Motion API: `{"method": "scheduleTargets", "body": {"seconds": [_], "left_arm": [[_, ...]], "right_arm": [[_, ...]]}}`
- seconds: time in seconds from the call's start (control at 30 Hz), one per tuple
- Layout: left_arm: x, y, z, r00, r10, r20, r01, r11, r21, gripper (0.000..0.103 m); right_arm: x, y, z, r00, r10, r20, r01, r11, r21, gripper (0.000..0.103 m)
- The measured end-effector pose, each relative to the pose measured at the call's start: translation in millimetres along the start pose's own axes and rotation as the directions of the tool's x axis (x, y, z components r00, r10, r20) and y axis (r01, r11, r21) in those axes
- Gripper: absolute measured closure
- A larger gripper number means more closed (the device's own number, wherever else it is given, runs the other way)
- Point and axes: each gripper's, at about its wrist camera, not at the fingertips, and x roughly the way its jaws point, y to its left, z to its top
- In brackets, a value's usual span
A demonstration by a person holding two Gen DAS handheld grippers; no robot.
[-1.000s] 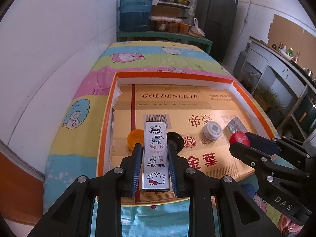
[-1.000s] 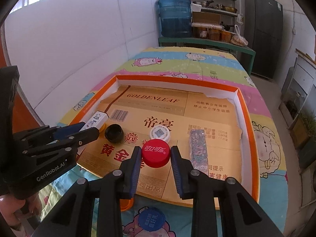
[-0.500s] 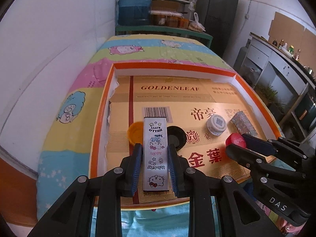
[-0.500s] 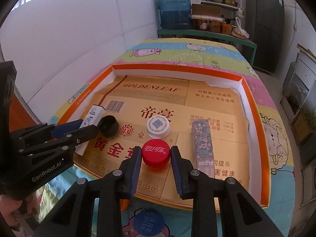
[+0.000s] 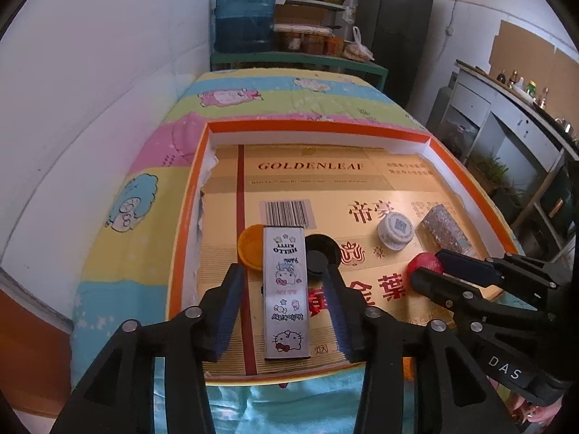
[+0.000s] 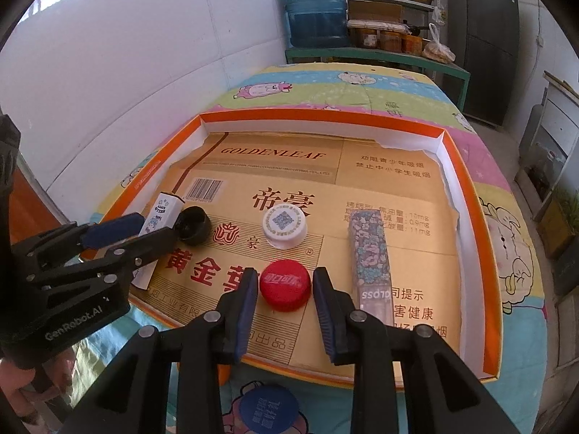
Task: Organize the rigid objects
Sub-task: 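Open the right gripper to drop the red cap while the left gripper releases the box, then lift both tools out of the tray and move them toward the remaining items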
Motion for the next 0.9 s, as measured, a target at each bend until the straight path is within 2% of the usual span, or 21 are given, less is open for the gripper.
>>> {"method": "scheduleTargets", "body": {"seconds": [0.2,0.47,0.9], "left_arm": [[-8,-1,2,1.0,0.006,0.02,-0.007,1.0,0.008,0.056],[-27,-8,1,0.998,0.016,0.058,-0.018,0.999,0.038,0.056],[-85,-21,-11,0.99,0.021,0.137,-0.027,0.999,0.042,0.056]], "right_arm": [[-4,4,0,1.0,-0.006,0.01,0.007,1.0,-0.016,0.067],[-19,6,2,0.999,-0.017,0.044,0.017,1.0,-0.017,0.066],[-70,20,-4,0.992,-0.025,0.121,0.027,1.0,-0.014,0.066]]}}
